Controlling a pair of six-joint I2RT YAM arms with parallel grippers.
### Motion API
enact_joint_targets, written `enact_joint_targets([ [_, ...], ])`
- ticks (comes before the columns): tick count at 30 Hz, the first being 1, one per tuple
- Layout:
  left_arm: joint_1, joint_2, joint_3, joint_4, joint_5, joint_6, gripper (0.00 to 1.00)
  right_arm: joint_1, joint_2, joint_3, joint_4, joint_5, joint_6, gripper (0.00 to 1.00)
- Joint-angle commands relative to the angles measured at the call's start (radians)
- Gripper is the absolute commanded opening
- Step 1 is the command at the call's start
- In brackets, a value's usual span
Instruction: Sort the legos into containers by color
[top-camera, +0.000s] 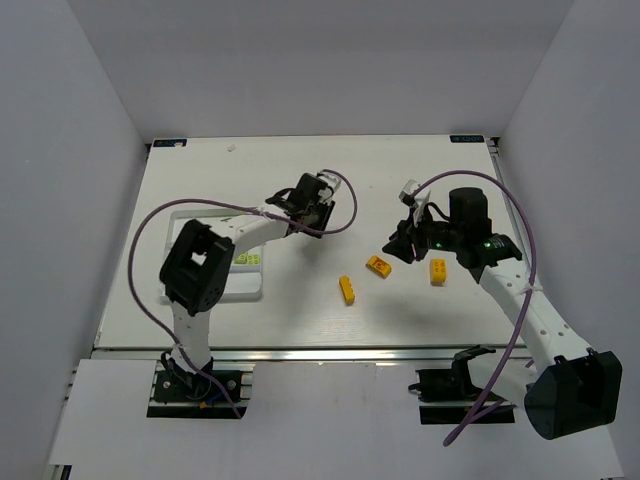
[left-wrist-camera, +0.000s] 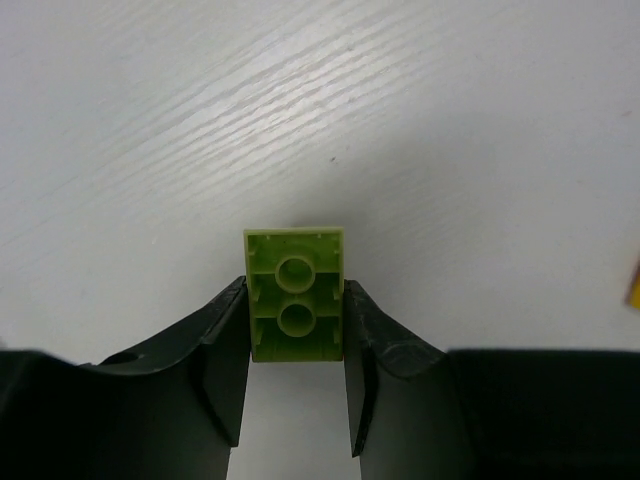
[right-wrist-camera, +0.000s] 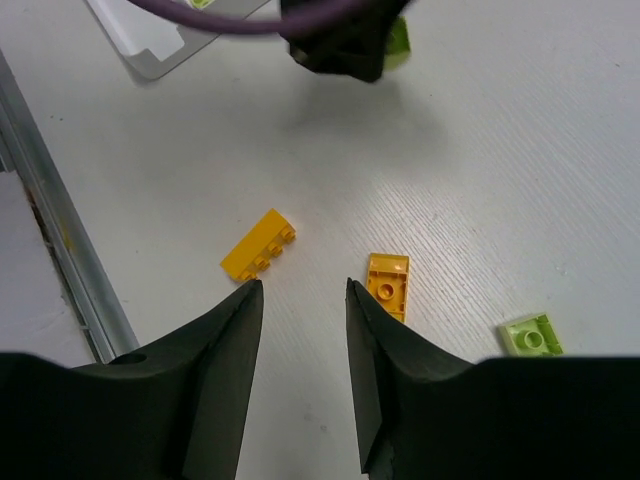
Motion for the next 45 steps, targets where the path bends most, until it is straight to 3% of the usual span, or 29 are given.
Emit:
enact_joint_targets([
  [1,0.023,-0.265,-0.096,0.038,-0.045,-0.097,0.0,-0.008,-0.012,-0.009,0.038,0.042,0.008,0.44],
  [8,0.133,-0.544,-0.325,-0.083,-0.226,-0.247,0.0,-0.008,0.01,-0.018,0.057,0.071,0.019,0.42],
  [13,0.27,-0.621,-0.408,-0.18,-0.34,-0.3,0.0,-0.011,0.031,-0.025,0.066,0.1,0.022,0.41],
  [21,0.391,-0.591,-0.462,-0.192,-0.354,-0.317,0.0,-0.027,0.057,-0.029,0.073,0.126,0.019,0.47],
  [30,0.436,-0.511,-0.483,-0.174,-0.314,-0.318,0.02,-0.045,0.074,-0.031,0.073,0.126,0.016,0.54],
  [32,0.447,-0.511,-0.486,-0.168,-0.306,-0.317,0.08,-0.048,0.077,-0.031,0.073,0.125,0.016,0.56],
  [36,0.456,-0.52,-0.495,-0.158,-0.284,-0.314,0.43,-0.053,0.082,-0.032,0.07,0.123,0.01,0.6],
  [37,0.456,-0.522,-0.497,-0.158,-0.283,-0.314,0.6,-0.054,0.082,-0.032,0.069,0.117,0.007,0.61],
  [40,0.456,-0.54,-0.503,-0.154,-0.269,-0.314,0.75,-0.06,0.091,-0.032,0.066,0.116,0.002,0.64],
  [45,0.456,-0.575,-0.511,-0.146,-0.24,-0.315,0.77,-0.074,0.1,-0.029,0.067,0.134,0.007,0.68],
])
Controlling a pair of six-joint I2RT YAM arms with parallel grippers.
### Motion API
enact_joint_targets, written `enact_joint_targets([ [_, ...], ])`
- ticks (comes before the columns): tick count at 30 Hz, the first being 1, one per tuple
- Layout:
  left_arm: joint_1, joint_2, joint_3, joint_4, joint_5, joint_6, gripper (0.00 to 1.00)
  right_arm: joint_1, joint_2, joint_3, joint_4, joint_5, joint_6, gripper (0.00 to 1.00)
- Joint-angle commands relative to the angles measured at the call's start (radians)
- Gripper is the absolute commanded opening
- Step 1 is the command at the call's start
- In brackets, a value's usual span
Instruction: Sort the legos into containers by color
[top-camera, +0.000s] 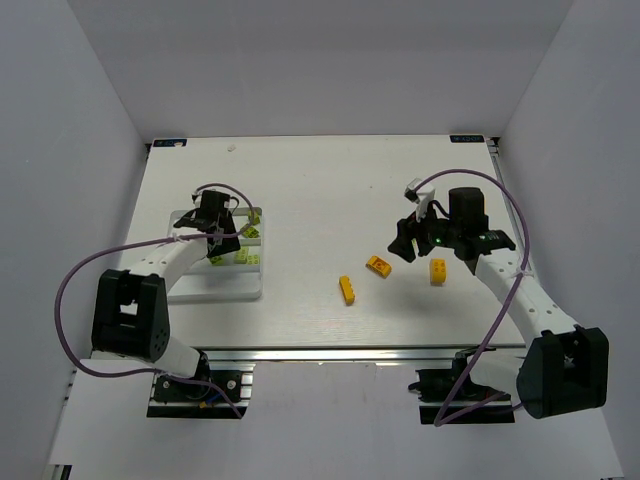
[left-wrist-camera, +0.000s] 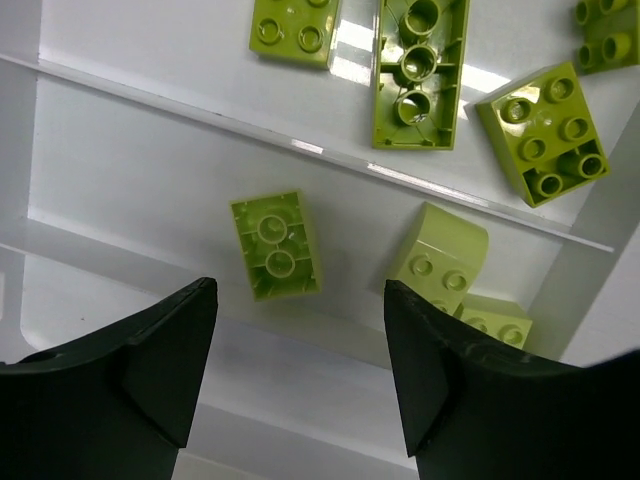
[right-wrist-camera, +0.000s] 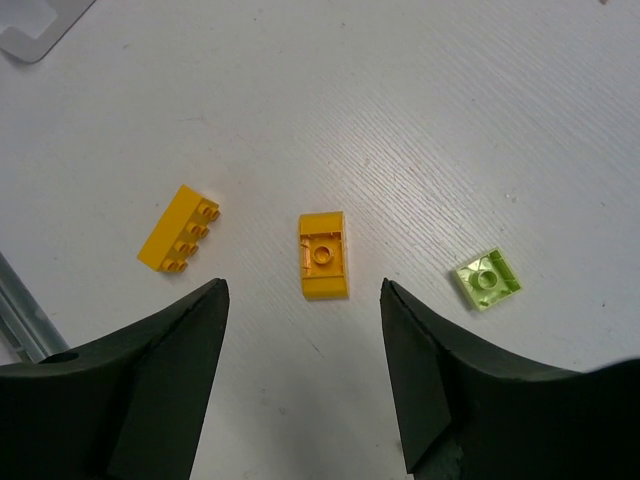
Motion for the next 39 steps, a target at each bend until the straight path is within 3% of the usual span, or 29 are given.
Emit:
enact_joint_targets([
  [1,0.006,-0.078,-0.008,0.024,0.035,-0.004,0.78,-0.015,0.0,-0.003,0.029,0.022,-0.004,0.68],
  [4,0.006,-0.167,-0.032,0.059,0.108,0.01,0.67,-0.027,-0.007,-0.011,0.056,0.078,0.032,0.68],
  [5,-0.003,-0.199,-0.046,0.103,0.183,0.017,0.5,-0.037,-0.008,-0.014,0.063,0.098,0.046,0.66],
  [6,-0.003,-0.236,-0.061,0.13,0.221,0.029,0.42,-0.04,-0.01,-0.02,0.072,0.136,0.057,0.65],
  [9,-0.015,-0.383,-0.13,0.229,0.347,0.079,0.28,-0.053,0.009,-0.029,0.102,0.216,0.095,0.61],
  [11,-0.015,-0.469,-0.17,0.266,0.41,0.108,0.34,-0.06,0.036,-0.026,0.113,0.264,0.115,0.61],
  [12,-0.015,-0.488,-0.173,0.278,0.415,0.117,0.52,-0.057,0.053,-0.024,0.116,0.311,0.121,0.62],
  [15,-0.015,-0.532,-0.176,0.282,0.411,0.129,0.71,-0.054,0.14,0.014,0.096,0.431,0.166,0.68],
  [16,-0.015,-0.538,-0.176,0.282,0.415,0.129,0.73,-0.052,0.166,0.029,0.089,0.45,0.178,0.69],
  [26,-0.025,-0.567,-0.172,0.286,0.464,0.117,0.75,-0.011,0.434,0.15,0.06,0.655,0.362,0.69],
  [39,-0.025,-0.558,-0.169,0.286,0.477,0.117,0.75,0.012,0.541,0.21,0.041,0.596,0.393,0.69],
])
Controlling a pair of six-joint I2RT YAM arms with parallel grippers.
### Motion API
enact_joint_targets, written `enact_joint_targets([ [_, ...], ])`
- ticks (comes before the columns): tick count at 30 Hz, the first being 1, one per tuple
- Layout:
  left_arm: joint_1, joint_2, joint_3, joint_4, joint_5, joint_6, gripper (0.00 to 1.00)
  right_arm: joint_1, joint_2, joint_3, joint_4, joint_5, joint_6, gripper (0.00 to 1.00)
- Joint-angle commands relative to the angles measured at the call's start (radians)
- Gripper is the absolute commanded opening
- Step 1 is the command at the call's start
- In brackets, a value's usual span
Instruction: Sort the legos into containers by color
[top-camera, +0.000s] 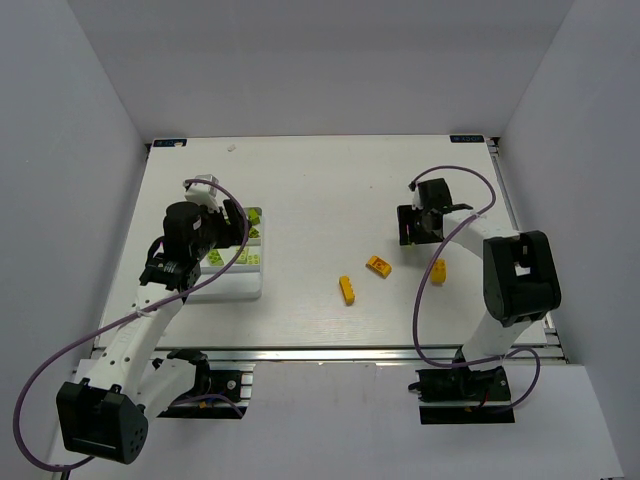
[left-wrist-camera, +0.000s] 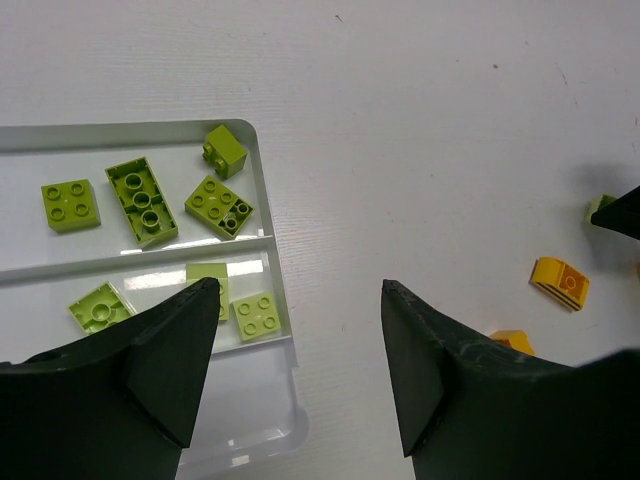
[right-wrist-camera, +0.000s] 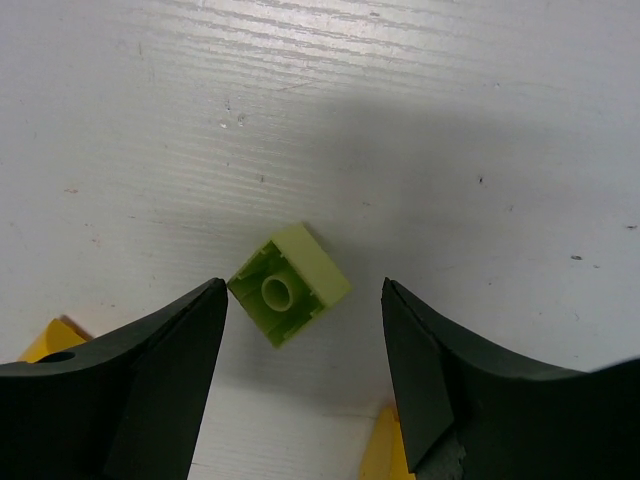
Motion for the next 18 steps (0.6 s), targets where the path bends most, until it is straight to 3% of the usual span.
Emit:
enact_joint_targets([
  [1,-0.004,-0.016,-0.003,0.019,0.02,0.005,0.75,0.007,0.013,0.037,-0.009,-0.003,0.023,0.69],
  [9,-0.004,-0.009,-0.003,0.017,0.013,0.005,0.75,0.015,0.036,0.045,-0.015,-0.028,0.028,0.57],
  [18,-0.004,-0.012,-0.003,0.017,0.01,0.005,0.76,0.019,0.035,0.042,-0.018,-0.039,-0.01,0.18],
])
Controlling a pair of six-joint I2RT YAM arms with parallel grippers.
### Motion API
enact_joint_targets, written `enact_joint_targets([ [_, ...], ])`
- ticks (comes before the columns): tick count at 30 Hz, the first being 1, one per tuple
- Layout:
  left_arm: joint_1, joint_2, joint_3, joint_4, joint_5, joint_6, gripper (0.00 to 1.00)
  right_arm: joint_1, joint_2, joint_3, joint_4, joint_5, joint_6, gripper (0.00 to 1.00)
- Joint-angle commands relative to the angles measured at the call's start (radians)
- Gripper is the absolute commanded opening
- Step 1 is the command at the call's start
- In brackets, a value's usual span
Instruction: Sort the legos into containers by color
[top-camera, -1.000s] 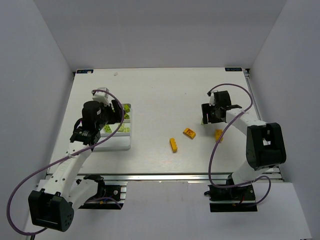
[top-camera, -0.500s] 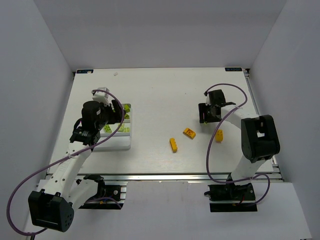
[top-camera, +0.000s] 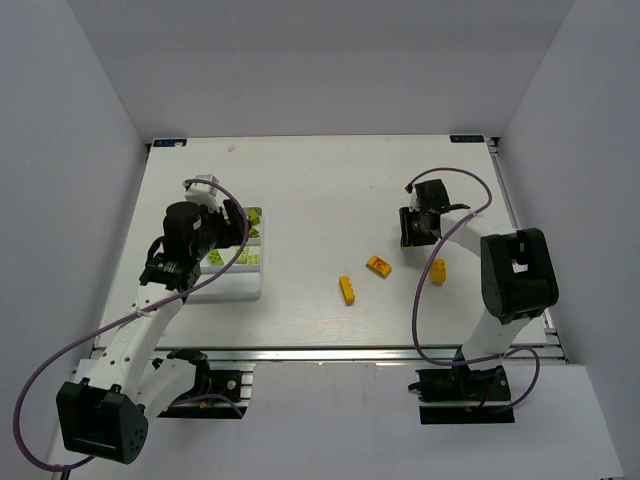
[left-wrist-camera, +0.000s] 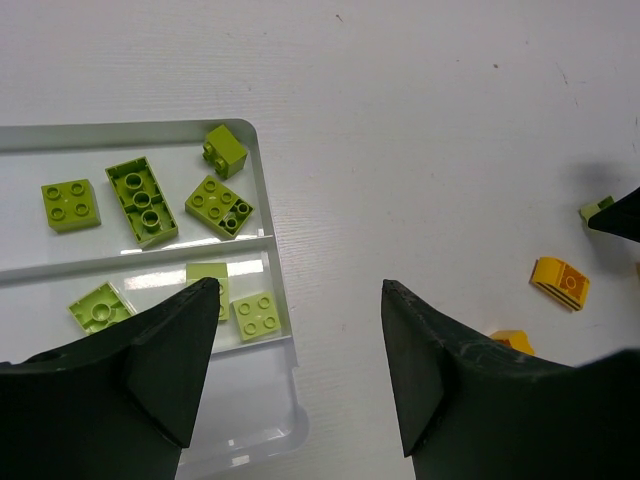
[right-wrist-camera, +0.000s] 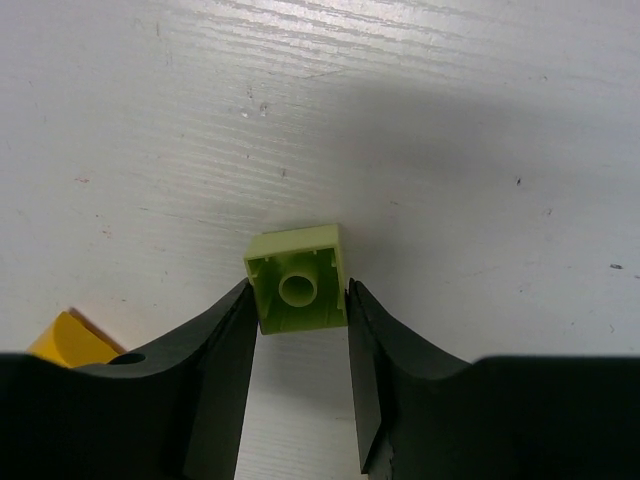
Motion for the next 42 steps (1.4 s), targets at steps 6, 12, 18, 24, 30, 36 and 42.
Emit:
enact_joint_targets([
  [6,-0.004,-0.02,-0.005,0.02,0.009,0.007,0.75,0.036,-0.077,0.08,-0.028,-0.203,-0.246,0.0],
  [12,-0.004,-0.077,-0.02,0.049,0.035,0.018,0.75,0.146,-0.093,0.279,-0.15,-0.518,-0.479,0.0],
  [18,-0.004,-0.182,-0.061,0.117,0.053,0.039,0.75,0.349,0.088,0.535,-0.212,-0.562,-0.588,0.0],
  [24,-0.004,-0.291,-0.107,0.168,0.032,0.054,0.75,0.457,0.384,0.926,-0.227,-0.571,-0.466,0.0],
  [30,-0.004,-0.354,-0.127,0.188,-0.014,0.056,0.75,0.527,0.564,1.137,-0.192,-0.593,-0.426,0.0],
  [36,-0.004,-0.341,-0.121,0.186,0.004,0.056,0.75,0.608,0.564,1.035,-0.04,-0.561,-0.409,0.1],
  [42,-0.004,-0.341,-0.121,0.189,0.016,0.056,0.75,0.65,0.621,1.086,-0.032,-0.541,-0.383,0.2],
])
